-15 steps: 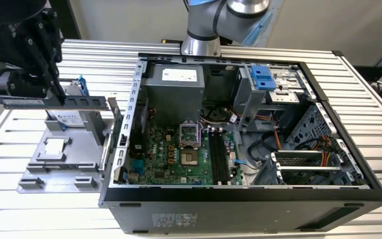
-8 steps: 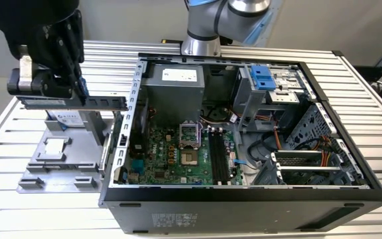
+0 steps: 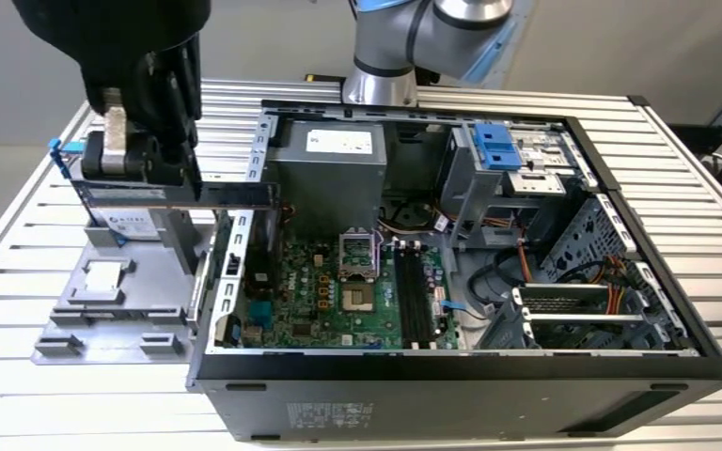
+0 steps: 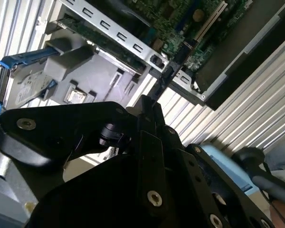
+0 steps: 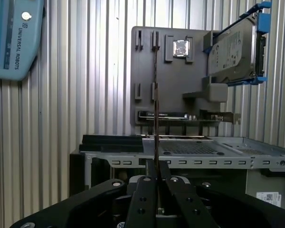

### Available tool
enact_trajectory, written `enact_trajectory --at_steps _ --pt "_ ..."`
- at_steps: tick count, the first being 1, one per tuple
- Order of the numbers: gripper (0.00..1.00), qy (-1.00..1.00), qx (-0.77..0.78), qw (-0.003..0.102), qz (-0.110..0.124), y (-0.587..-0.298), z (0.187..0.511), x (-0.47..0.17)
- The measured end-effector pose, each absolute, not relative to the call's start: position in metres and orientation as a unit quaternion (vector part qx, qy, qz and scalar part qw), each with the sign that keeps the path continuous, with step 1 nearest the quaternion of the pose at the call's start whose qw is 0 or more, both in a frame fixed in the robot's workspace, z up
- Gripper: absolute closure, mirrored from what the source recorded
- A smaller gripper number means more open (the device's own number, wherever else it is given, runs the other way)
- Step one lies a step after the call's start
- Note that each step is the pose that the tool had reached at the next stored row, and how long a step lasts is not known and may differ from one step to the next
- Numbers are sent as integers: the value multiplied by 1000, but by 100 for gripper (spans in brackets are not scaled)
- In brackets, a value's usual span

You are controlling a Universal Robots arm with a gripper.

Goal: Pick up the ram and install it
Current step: 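Pick up the ram and move it above insertion slot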

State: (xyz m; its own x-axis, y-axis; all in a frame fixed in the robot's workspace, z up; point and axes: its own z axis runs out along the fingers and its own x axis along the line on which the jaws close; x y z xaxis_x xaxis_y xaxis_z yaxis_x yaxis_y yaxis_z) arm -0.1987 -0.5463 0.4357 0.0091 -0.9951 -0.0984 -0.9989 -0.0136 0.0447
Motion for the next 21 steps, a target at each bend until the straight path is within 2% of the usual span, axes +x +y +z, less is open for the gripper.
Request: enact_trajectory --at_steps 21 --pt "100 702 -710 18 51 -546 435 -132"
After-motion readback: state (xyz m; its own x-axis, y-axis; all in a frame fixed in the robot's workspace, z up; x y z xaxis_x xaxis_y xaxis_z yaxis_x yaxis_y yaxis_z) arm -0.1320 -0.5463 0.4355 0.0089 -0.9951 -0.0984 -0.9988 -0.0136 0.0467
